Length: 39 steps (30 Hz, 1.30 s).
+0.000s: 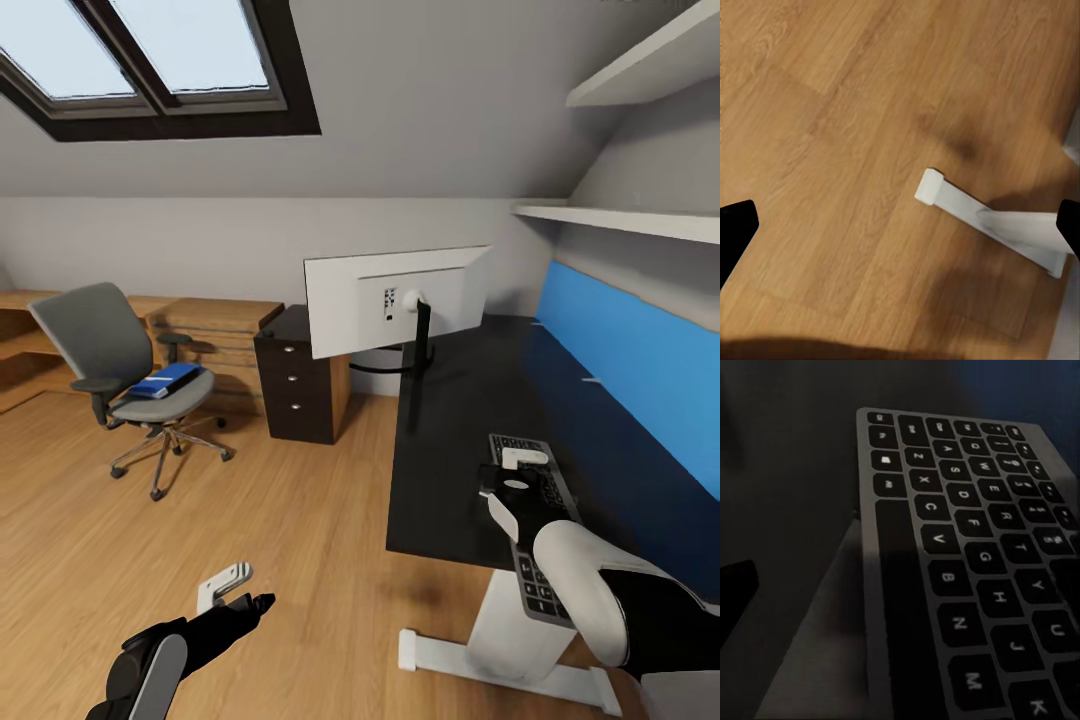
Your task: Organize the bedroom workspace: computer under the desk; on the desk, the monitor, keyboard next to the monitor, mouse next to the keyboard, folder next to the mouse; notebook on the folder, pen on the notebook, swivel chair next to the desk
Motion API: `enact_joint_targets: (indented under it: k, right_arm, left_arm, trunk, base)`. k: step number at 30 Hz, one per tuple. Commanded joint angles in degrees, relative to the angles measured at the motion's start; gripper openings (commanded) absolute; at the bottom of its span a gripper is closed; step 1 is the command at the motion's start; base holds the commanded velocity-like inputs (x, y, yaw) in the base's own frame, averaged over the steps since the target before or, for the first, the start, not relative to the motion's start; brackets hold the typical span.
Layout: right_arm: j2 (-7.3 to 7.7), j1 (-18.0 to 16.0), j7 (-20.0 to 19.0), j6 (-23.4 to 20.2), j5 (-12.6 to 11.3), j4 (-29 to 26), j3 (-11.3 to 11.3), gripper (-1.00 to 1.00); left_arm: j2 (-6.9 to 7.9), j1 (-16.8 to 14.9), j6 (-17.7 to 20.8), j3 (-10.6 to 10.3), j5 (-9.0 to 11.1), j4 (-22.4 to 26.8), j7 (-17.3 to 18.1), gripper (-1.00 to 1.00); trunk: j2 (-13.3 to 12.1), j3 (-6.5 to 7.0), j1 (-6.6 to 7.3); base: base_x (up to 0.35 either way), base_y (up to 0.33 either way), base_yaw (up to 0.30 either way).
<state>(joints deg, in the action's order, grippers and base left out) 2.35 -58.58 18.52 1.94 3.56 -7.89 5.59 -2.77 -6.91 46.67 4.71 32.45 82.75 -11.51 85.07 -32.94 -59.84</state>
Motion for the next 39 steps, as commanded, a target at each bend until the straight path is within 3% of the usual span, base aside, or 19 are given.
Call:
enact_joint_targets:
  k: [1, 9, 10, 14, 15, 18, 19, 22, 23, 27, 32, 39]
  right_arm:
    - [-0.05, -0.05, 0.03, 0.19, 0.35, 0.04, 0.47, 1.00]
    - [-1.30, -0.05, 0.08, -2.75, -0.54, -2.85, 0.77, 1.00]
    - [-2.42, 0.02, 0.10, -9.99, -1.29, -6.99, 0.96, 1.00]
    - [-2.92, 2.04, 0.09, -20.39, -1.79, -14.73, 1.05, 1.00]
    - [-3.07, 4.34, 0.08, -23.98, -2.08, -20.00, 1.03, 1.00]
    - [-3.38, 9.66, 0.06, -28.25, -2.54, -31.16, 1.00, 1.00]
    - [-3.82, 14.23, 0.05, -30.78, -2.88, -40.16, 0.95, 1.00]
    - [-4.80, 21.70, 0.02, -34.50, -3.28, -54.08, 0.86, 1.00]
    - [-5.55, 26.27, -0.01, -36.88, -3.48, -62.51, 0.81, 1.00]
    - [-7.24, 33.92, -0.04, -41.29, -3.67, -75.76, 0.46, 1.00]
    - [-8.59, 36.67, -0.09, -44.67, -3.75, -80.06, 0.02, 1.00]
    - [-9.46, 37.87, -0.21, -46.67, -3.81, -81.81, -0.36, 1.00]
  left_arm:
    - [-0.05, -0.04, 0.26, 0.08, 0.62, 0.06, -0.45, 1.00]
    - [-0.05, -0.04, 0.19, -0.03, 0.62, -1.27, -0.45, 1.00]
    - [-0.05, -0.04, 0.08, -0.04, 0.59, -1.92, -0.45, 1.00]
    - [0.01, -0.04, -0.71, -0.05, 0.55, -2.14, -0.45, 1.00]
    - [0.02, -0.04, -0.96, -0.05, 0.57, -2.18, -0.45, 1.00]
    - [-0.01, -0.04, -1.18, -0.05, 0.58, -2.23, -0.45, 1.00]
    - [-0.02, -0.04, -1.26, -0.05, 0.58, -2.23, -0.45, 1.00]
    - [-0.03, -0.04, -1.33, -0.05, 0.59, -2.26, -0.45, 1.00]
    - [-0.04, -0.04, -1.36, -0.05, 0.59, -2.27, -0.45, 1.00]
    - [-0.04, -0.04, -1.39, -0.05, 0.59, -2.31, -0.45, 1.00]
    - [-0.05, -0.04, -1.40, -0.05, 0.60, -2.31, -0.45, 1.00]
    - [0.00, -0.04, -1.35, 0.02, 0.59, -2.27, -0.33, 1.00]
  trunk:
    - [-0.38, 0.13, 0.23]
    - [-3.59, 1.56, 1.99]
    - [-3.99, 1.74, 2.21]
    - [-5.60, 2.46, 3.08]
    - [-6.00, 2.64, 3.30]
    - [-7.20, 3.18, 3.96]
    - [-7.60, 3.36, 4.18]
    - [-8.81, 3.90, 4.84]
    - [-9.21, 4.08, 5.06]
    - [-10.81, 4.80, 5.94]
    - [-12.82, 5.69, 7.04]
    - [-12.82, 5.69, 7.04]
  base:
    - [0.000, 0.000, 0.000]
    - [0.000, 0.000, 0.000]
    - [0.000, 0.000, 0.000]
    - [0.000, 0.000, 0.000]
    - [0.000, 0.000, 0.000]
    - [0.000, 0.000, 0.000]
    - [0.000, 0.000, 0.000]
    - [0.000, 0.000, 0.000]
    - [0.000, 0.000, 0.000]
    - [0.000, 0.000, 0.000]
    - [0.000, 0.000, 0.000]
    - [0.000, 0.000, 0.000]
